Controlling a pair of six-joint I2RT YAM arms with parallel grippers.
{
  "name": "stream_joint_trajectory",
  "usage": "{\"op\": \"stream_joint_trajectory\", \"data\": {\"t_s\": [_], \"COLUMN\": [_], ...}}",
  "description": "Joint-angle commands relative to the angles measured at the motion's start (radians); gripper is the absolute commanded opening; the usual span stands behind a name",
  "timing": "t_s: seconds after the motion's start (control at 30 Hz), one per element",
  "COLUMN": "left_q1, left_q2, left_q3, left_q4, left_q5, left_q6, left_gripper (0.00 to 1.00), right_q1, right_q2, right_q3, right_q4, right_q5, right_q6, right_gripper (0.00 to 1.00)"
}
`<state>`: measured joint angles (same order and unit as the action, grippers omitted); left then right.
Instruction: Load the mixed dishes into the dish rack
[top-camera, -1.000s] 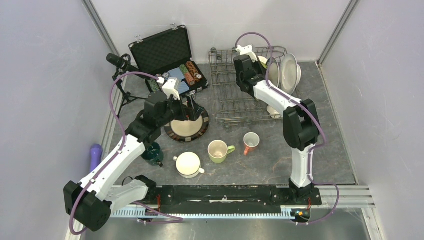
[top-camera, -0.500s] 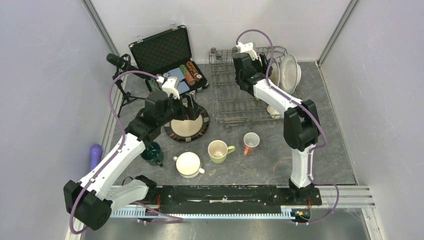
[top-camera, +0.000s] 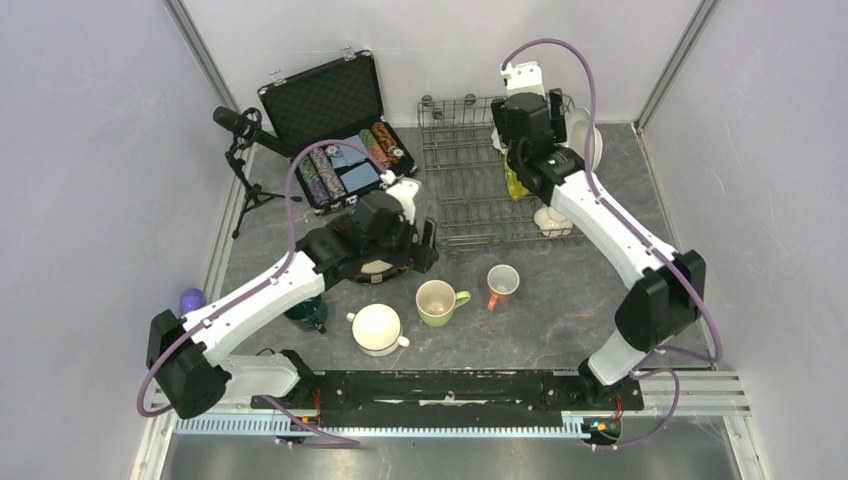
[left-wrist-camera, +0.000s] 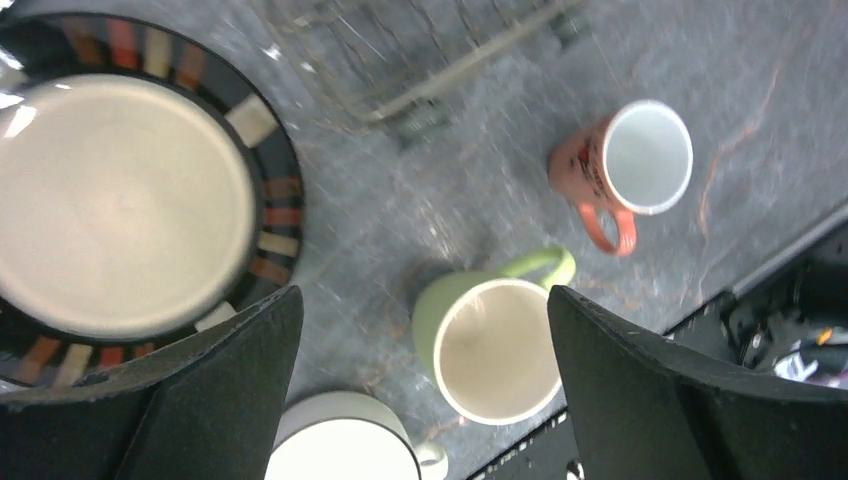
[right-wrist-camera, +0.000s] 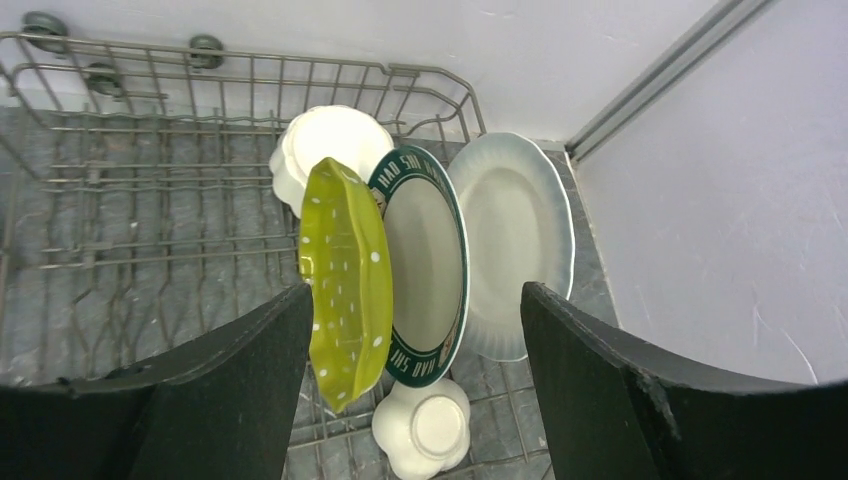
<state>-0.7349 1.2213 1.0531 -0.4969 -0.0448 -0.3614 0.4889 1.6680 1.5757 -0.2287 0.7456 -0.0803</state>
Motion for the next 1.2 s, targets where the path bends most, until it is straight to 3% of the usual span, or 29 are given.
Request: {"op": "stream_joint_trajectory", "data": {"t_s": [0.0,0.17,0.47,0.63,1.1,1.17], "left_q1": [-0.095,-0.12,-0.124,-0.123,-0.124,-0.124], "left_q2": [0.027,0.029,0.111,0.14,0.213,0.216], "left_q3": [0.046,0.02,0.004,-0.012,-0.075,-0.083], "left_q4": [-0.114,-0.164,-0.169,-0.169,-0.094,-0.088], "left_q5": [-0.095,-0.158,0.016,0.019,0.083,0.092], "left_q6": [0.004,-0.014,-0.04,-0.031,-0.048,-0.048], "left_gripper": [0.94,0.83,0.78,0.7,0.61,0.57], "right_q1": [0.004,0.003,0.002,0.002,-0.007,-0.011], "right_q2": [-0.092,-0.119,-0.089,-0.085,-0.074,-0.078], "right_q3": [-0.06,-0.068,-0.056,-0.055,-0.052,-0.056], "right_q4": [-0.018,-0.017,-0.022,-0.023,-0.027,-0.027], "right_q5": [-0.14,-0.193,-0.221,-0.229,-0.26,-0.267], "right_q6": [0.031,0.042,0.045,0.049,0.05,0.051], "right_gripper": [0.81,0.81,0.82,0.82,0.82,0.82]}}
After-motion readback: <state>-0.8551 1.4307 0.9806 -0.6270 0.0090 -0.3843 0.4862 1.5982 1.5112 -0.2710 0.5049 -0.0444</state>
